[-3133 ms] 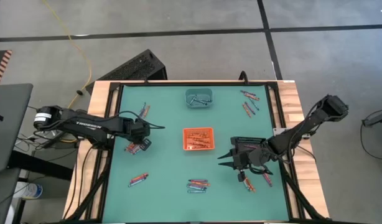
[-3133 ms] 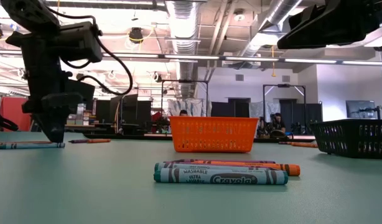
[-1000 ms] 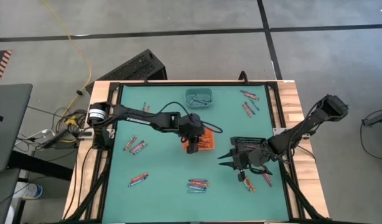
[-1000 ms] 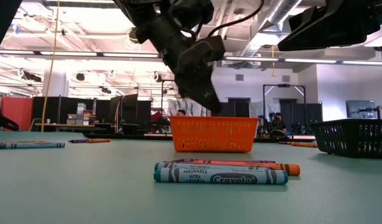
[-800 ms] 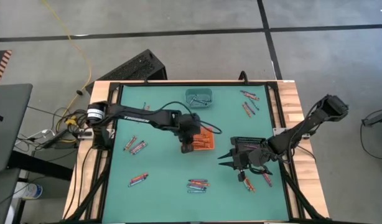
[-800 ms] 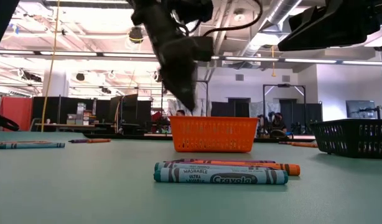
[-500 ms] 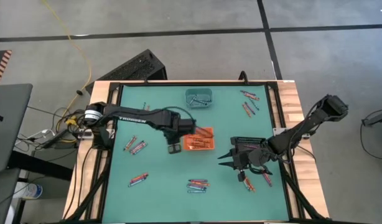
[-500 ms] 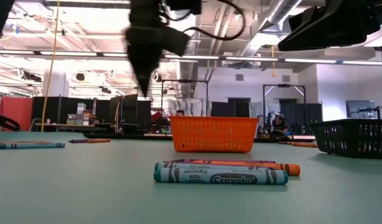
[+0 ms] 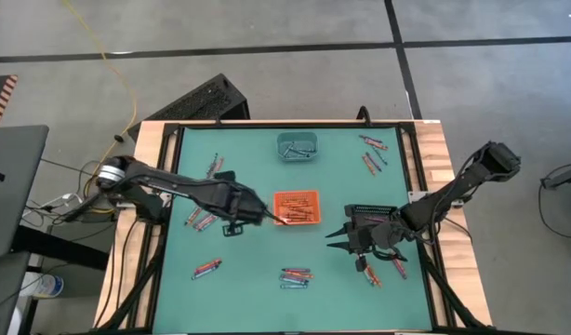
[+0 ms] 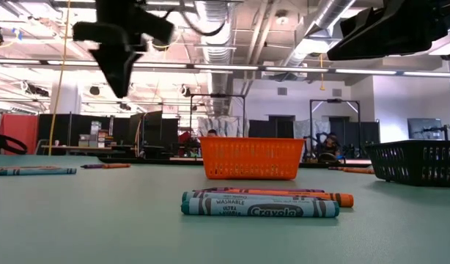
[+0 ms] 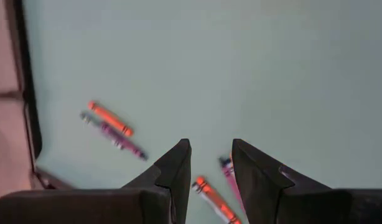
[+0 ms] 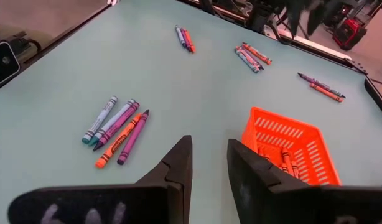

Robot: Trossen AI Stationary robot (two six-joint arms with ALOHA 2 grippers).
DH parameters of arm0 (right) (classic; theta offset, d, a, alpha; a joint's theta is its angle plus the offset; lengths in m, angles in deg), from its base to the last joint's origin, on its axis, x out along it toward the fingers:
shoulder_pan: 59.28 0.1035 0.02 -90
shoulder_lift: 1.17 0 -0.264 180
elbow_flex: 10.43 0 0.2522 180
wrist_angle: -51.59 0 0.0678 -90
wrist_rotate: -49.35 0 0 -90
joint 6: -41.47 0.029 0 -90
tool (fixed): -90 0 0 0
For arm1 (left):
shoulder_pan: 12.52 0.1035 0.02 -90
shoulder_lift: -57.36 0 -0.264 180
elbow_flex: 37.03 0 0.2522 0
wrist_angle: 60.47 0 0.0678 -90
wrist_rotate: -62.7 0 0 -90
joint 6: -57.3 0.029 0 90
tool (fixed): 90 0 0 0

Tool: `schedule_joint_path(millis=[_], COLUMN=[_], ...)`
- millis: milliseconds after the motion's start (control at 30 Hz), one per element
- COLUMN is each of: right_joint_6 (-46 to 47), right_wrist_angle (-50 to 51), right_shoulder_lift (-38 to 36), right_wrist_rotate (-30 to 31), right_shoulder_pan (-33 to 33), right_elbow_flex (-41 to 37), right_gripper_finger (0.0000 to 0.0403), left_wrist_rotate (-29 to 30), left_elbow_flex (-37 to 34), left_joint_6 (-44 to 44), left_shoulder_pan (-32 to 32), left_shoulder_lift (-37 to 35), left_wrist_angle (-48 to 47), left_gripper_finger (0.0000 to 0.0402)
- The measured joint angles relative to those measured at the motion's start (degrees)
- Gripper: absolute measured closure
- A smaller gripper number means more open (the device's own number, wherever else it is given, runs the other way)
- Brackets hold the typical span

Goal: Sort crayons
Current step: Put the violet crayon into the black bin

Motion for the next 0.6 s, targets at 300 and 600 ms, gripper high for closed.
schedule_joint_path(millis=[300,600], right_joint_6=[0.02,0.11], right_wrist_angle=[-0.66,-1.27], right_shoulder_lift=[0.0,0.0], right_wrist_rotate=[0.0,0.0], right_shoulder_pan=[-0.37,-0.74], right_elbow_flex=[0.02,0.01], right_gripper_finger=[0.0303,0.0303], left_wrist_rotate=[1.69,-7.16], left_elbow_flex=[-26.83,-38.75], left_joint_6=[-6.14,-6.51], left_shoulder_pan=[15.02,38.59], left_shoulder_lift=[-17.96,-19.07], left_wrist_angle=[22.18,33.67], left_gripper_finger=[0.0294,0.0294])
